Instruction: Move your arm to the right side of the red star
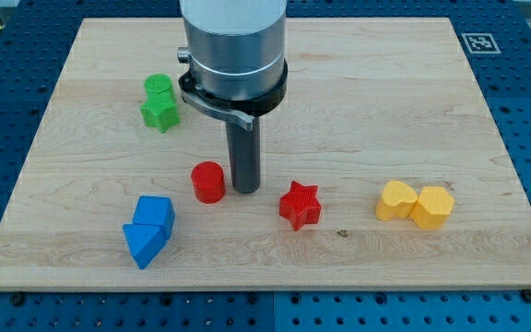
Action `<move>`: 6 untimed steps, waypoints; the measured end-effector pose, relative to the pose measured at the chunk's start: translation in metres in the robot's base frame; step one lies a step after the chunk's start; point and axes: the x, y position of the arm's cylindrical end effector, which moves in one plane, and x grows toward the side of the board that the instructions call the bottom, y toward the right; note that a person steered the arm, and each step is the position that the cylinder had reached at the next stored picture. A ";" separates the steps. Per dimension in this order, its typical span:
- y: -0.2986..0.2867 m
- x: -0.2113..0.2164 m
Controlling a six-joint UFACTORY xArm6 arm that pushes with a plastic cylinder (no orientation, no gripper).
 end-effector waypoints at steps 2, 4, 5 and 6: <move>-0.028 0.000; -0.038 -0.001; 0.026 -0.022; 0.081 -0.022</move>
